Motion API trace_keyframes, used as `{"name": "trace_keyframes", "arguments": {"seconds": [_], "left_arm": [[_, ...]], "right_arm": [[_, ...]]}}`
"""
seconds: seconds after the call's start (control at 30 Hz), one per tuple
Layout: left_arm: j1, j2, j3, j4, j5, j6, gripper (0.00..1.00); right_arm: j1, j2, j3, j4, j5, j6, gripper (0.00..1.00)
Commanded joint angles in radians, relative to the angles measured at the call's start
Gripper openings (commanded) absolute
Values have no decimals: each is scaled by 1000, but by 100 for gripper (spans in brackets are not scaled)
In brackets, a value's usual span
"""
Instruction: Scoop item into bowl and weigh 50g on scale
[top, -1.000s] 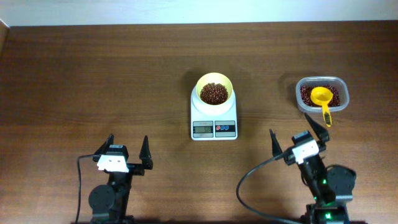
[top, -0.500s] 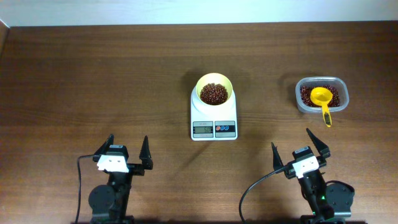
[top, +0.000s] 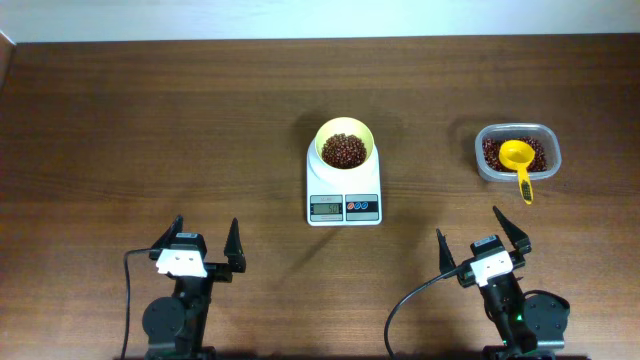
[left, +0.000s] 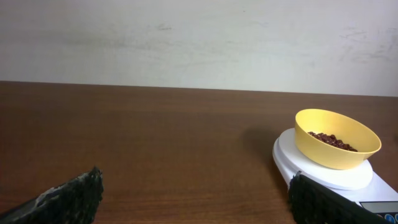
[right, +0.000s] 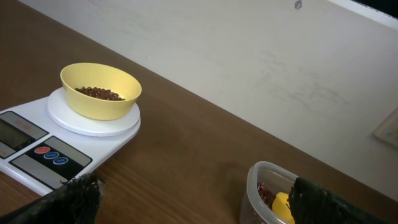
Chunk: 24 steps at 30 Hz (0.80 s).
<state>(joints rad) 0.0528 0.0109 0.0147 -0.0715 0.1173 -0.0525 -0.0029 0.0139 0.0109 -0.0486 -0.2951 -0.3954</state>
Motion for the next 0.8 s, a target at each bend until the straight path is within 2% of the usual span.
{"name": "trace_keyframes", "arguments": {"seconds": [0.0, 0.2, 0.3, 0.4, 0.57, 0.77], "left_arm": [[4, -6, -5, -1, 10, -3, 99], [4, -6, -5, -1, 10, -3, 99], [4, -6, -5, -1, 10, -3, 99], [4, -6, -5, -1, 10, -3, 99], [4, -6, -5, -1, 10, -3, 99], [4, -6, -5, -1, 10, -3, 99]], "right_arm": [[2, -11, -5, -9, 13, 11, 99], [2, -11, -5, -10, 31, 9, 99], [1, -11, -5, -19, 154, 173, 99], [1, -11, -5, -23, 185, 178, 99], [1, -11, -5, -33, 308, 344, 99], [1, -11, -5, -33, 307, 348, 99]]}}
